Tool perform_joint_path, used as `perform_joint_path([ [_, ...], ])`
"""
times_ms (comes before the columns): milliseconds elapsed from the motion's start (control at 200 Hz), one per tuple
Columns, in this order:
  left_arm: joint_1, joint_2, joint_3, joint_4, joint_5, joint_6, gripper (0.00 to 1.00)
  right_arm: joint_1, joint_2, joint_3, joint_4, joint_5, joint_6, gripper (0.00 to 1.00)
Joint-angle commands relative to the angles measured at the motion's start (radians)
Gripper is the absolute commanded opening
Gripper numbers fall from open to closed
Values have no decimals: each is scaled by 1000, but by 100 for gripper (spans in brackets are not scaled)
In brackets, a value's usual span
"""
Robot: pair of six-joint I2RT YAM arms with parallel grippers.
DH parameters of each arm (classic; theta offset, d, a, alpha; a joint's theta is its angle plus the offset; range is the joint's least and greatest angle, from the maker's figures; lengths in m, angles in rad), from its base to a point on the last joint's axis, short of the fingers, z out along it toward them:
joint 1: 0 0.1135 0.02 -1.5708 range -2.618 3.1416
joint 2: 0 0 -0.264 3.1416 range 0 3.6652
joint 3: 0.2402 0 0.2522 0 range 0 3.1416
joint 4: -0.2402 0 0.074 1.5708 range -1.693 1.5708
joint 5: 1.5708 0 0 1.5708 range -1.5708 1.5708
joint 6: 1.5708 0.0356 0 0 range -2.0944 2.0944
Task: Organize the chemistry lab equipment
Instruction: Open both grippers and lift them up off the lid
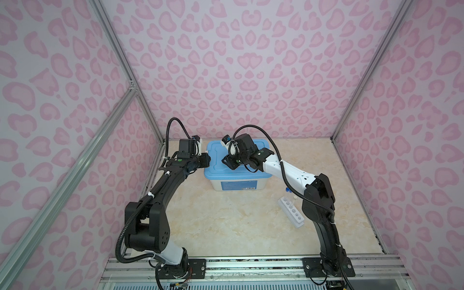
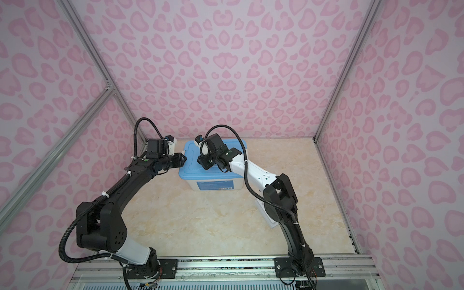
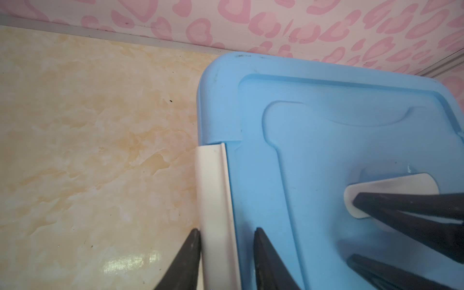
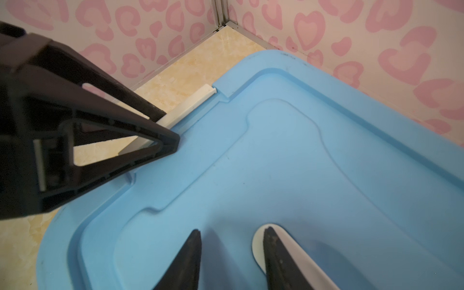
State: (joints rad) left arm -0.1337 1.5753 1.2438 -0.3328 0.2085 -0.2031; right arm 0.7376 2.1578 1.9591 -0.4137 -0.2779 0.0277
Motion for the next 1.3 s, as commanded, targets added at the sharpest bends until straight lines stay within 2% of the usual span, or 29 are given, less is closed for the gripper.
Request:
perform_joint_path([
  [0,-12,9,11,-23,17,13,37,0,18,-20,-160,1,17,42],
  [435,-27,4,24,-30,-9,20,38,-3,11,-25,-152,0,23,42],
  [840,-27,-98,145,-54,-14,40,62,-41,-23,9,-159,-47,70,42],
  [940,-24,-167,122,-8,-50,43,68,-71,-106,-25,-122,-49,77,46],
  [1080,8,-266,36,89,-51,45,79,-103,-243,-45,-164,31,19,61],
  [1130,25,-300,-1,123,-59,37,90,-116,-310,-80,-159,83,0,66],
  [1155,35,-316,-20,143,-62,31,100,-125,-348,-106,-144,109,-7,67],
  [1295,75,-411,-135,244,-126,3,98,-191,-596,-418,86,278,-18,76],
])
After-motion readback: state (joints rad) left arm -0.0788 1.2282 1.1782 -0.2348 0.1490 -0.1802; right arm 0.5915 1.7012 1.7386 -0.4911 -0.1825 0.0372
